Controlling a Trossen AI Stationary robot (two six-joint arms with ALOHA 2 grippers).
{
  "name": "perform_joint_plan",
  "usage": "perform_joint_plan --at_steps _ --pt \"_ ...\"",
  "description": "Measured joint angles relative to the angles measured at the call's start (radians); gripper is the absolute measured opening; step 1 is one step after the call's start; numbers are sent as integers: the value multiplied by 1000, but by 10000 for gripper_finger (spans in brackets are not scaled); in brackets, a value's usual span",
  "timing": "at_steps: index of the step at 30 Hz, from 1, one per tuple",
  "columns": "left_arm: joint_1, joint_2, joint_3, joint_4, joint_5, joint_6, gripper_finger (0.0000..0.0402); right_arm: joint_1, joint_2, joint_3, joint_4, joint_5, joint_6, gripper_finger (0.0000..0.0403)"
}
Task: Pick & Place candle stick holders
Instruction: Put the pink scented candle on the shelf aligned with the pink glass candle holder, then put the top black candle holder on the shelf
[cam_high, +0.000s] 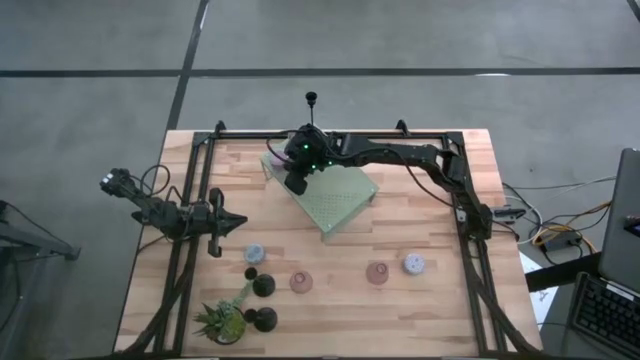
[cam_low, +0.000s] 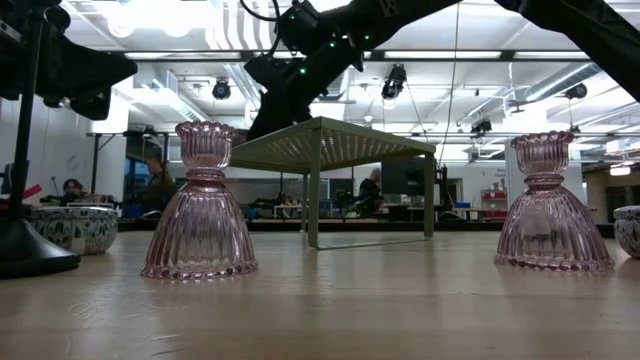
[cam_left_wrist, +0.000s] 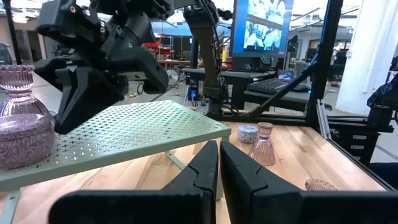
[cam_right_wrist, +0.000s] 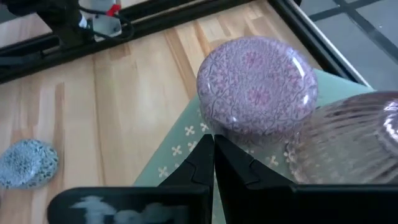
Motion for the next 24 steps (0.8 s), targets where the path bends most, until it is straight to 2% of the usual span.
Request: perform_joint_plan --at_steps 5,10,14,19,24 --pt "0 0 0 0 0 0 21 0 -4 2 -33 -8 -2 8" --pt "0 0 0 0 0 0 21 5 -39 11 -165 -151 -19 8" --pt "0 0 0 0 0 0 21 45 -100 -24 -225 -161 -81 8" --pt "0 0 0 0 0 0 21 122 -245 -179 -121 -135 -106 8" --pt "0 0 0 0 0 0 21 171 -460 -460 75 -104 -104 8"
